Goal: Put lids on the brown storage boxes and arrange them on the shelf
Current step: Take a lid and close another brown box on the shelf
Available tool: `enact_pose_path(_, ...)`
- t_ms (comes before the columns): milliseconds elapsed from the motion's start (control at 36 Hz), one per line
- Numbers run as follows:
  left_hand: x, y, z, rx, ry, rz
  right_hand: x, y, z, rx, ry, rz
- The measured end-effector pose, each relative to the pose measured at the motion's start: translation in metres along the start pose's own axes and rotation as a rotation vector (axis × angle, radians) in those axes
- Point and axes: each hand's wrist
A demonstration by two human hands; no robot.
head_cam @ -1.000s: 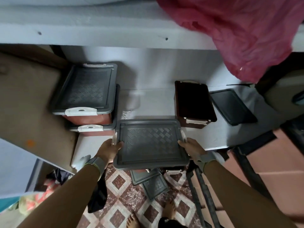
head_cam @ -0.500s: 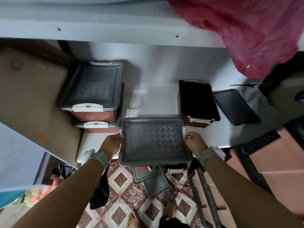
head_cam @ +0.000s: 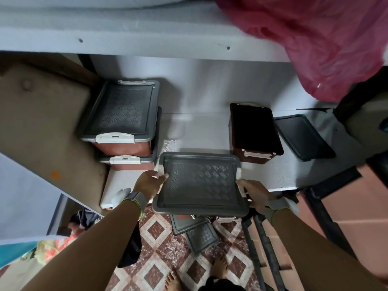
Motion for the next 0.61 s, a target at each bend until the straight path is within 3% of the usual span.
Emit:
enact_pose_path(222,0.023,-0.002,-0.006,0.023,-0.099,0.286,0.023,-0.003,0.016,0.085,0.034,-0.4)
enact_pose_path(361,0.012,0.011,-0.02,-0.018,0.116,0.514,0.043,-0.027,0.032,0.141,0.082,-0.487)
enact_pose_path(444,0.0,0.021,-0.027,0.054,0.248,0.617,0.051,-0.043,0.038,0.12,0.049,-0.584)
enact_pose_path(611,-0.009,0.042,-0.035,0.143,0.31,0.788,0.042,-0.073,0.036,0.117,0.022,-0.663)
Point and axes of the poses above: each hand's wrist, its own z-axis away from the middle knuckle, its own y-axis out of the back of the hand, x = y × z, and after that the axes turned 10 degrees about -z, right-handed
